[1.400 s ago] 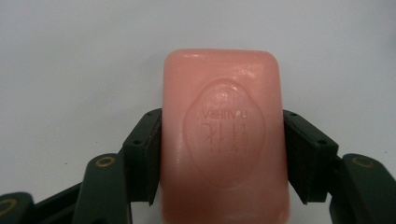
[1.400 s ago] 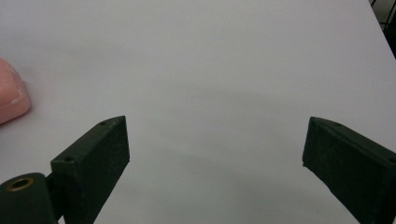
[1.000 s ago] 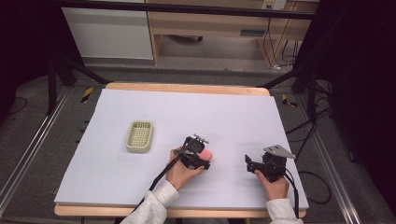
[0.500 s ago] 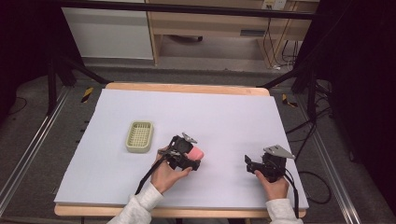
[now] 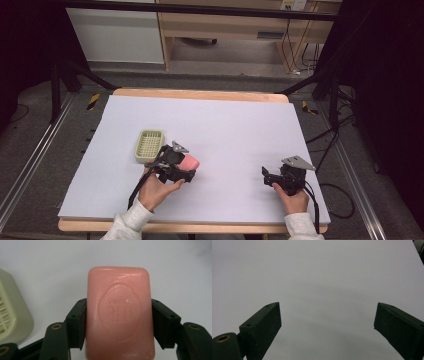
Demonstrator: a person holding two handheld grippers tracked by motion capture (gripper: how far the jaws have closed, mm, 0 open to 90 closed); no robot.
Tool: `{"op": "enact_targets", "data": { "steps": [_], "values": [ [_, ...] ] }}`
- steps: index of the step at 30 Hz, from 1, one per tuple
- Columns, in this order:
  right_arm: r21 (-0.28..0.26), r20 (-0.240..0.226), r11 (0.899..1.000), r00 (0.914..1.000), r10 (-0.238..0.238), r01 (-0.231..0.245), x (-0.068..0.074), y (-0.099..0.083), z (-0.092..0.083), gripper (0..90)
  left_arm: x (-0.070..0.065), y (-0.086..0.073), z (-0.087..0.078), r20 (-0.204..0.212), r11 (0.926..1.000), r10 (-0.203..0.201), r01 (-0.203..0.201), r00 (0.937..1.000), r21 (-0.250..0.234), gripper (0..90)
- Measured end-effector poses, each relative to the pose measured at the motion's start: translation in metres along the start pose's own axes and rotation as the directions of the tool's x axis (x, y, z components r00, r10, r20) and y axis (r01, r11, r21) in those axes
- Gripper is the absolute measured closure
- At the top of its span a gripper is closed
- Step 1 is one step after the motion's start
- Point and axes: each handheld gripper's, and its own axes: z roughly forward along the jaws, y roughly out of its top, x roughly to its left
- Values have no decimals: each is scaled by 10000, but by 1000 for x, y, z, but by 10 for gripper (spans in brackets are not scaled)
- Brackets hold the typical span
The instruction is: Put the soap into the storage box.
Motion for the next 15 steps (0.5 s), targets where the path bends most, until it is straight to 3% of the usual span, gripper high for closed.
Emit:
{"op": "enact_targets", "data": {
  "steps": [8, 15],
  "values": [
    [-11, -26, 10000, 10000, 5, -5, 1, 0, 0, 77, 22, -1, -11, -213, 9984, -504, 499, 9985, -250, 370],
    [6, -25, 10000, 10000, -46, 46, 2, 0, 0, 76, 44, 4, -19, -640, 9950, -922, 895, 9937, -438, 371]
  ]
}}
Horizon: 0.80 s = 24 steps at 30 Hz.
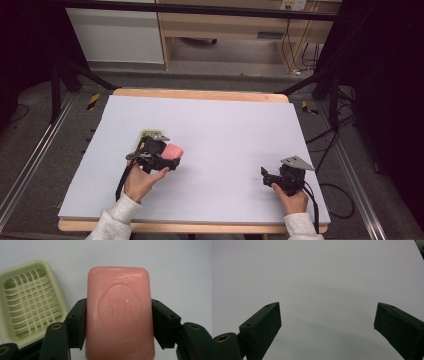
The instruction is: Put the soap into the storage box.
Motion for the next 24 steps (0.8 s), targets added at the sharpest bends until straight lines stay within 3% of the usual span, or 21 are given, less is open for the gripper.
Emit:
{"op": "enact_targets", "data": {
  "steps": [10, 21, 24],
  "values": [
    [-2, -22, 10000, 10000, 4, -4, 0, 0, 0, 74, 23, 13, 1, -588, 9984, -551, 544, 9968, -128, 370],
    [-5, -98, 10000, 9999, 38, -38, 1, 0, 0, 75, 46, 13, 10, -782, 9934, -1143, 1141, 9904, -69, 371],
    [-13, -88, 10000, 10000, 21, -21, 1, 0, 0, 75, 50, 14, 13, -1010, 9927, -1205, 1201, 9876, -97, 371]
  ]
}}
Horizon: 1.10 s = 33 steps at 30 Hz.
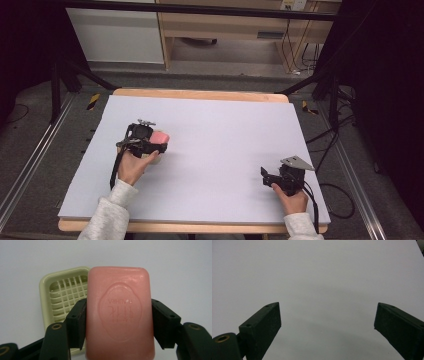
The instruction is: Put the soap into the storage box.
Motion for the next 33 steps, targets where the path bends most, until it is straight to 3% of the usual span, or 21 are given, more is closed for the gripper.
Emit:
{"op": "enact_targets", "data": {
  "steps": [12, 33],
  "values": [
    [-39, -6, 10000, 10000, -62, 62, 0, 0, 0, 73, 16, 4, 13, -317, 9988, -480, 480, 9983, -19, 370],
    [1, -45, 10000, 10000, -38, 38, 2, 0, 0, 72, 33, -2, 33, -804, 9966, -777, 797, 9937, 215, 371]
  ]
}}
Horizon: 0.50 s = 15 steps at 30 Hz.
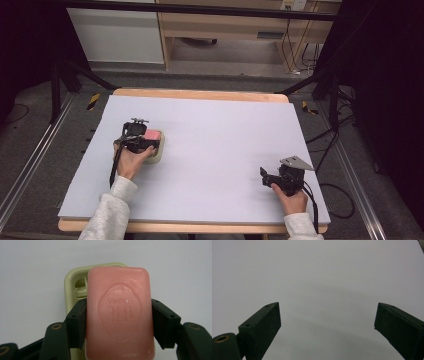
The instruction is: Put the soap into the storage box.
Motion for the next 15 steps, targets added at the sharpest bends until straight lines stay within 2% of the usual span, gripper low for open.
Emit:
{"op": "enact_targets", "data": {
  "steps": [15],
  "values": [
    [9, -1, 10000, 10000, -5, 5, 0, 0, 0, 71, 6, -6, 13, -66, 9995, -241, 243, 9997, 223, 370]
  ]
}}
